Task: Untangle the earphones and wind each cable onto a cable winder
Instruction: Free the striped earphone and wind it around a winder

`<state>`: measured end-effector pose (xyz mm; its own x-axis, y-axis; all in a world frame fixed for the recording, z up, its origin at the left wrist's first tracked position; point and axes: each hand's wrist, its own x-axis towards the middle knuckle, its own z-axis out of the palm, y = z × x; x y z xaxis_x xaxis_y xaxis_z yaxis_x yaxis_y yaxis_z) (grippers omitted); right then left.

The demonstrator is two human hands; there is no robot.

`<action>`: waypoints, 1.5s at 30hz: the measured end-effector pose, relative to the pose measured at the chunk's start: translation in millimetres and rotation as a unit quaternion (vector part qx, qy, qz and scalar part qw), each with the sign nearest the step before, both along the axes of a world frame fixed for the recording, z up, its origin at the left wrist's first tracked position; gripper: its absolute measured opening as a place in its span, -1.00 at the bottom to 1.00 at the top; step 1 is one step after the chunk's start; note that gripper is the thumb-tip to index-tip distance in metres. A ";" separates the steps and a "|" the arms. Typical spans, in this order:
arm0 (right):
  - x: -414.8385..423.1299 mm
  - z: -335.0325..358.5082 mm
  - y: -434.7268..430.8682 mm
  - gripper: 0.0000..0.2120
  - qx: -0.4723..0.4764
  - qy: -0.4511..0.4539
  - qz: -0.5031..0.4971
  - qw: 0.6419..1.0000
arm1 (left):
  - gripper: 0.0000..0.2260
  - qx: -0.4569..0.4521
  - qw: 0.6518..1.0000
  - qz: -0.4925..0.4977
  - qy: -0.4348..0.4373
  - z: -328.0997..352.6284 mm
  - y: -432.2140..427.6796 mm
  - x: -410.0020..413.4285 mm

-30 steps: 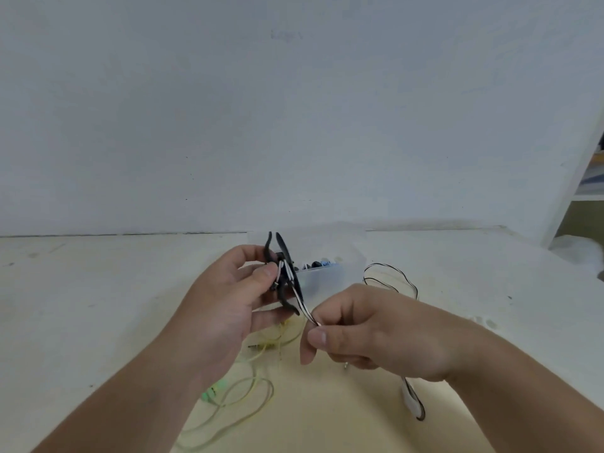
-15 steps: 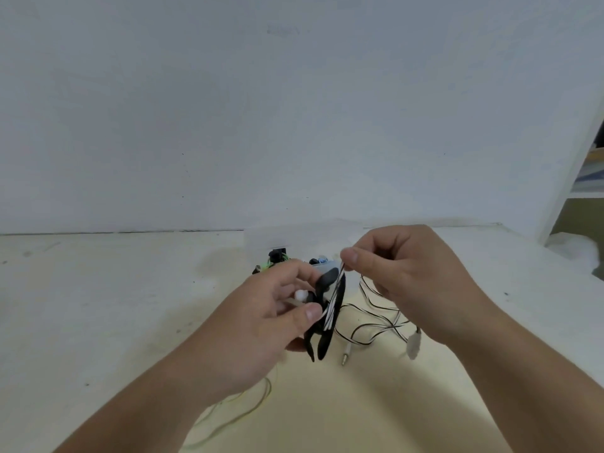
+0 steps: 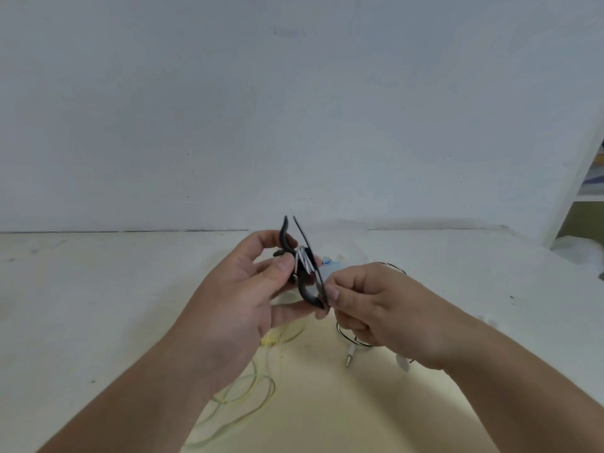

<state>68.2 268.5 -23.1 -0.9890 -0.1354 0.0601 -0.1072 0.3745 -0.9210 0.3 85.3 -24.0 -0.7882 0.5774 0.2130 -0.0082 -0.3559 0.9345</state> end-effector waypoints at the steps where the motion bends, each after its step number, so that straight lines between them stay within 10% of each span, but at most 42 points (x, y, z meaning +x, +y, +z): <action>1: 0.7 0.4 -0.4 -0.70 0.003 -0.004 0.010 1.000 | -0.74 0.004 1.000 0.014 -0.009 0.2 -0.7 -2.0; 26: 7.2 17.5 10.8 -0.82 0.017 0.124 -0.131 0.983 | -0.81 -0.232 0.959 0.028 0.160 -10.8 0.8 0.8; 45: 0.2 6.5 4.0 -0.65 -0.001 -0.005 -0.090 0.996 | -0.83 -0.061 0.997 -0.020 0.046 -6.9 3.8 2.2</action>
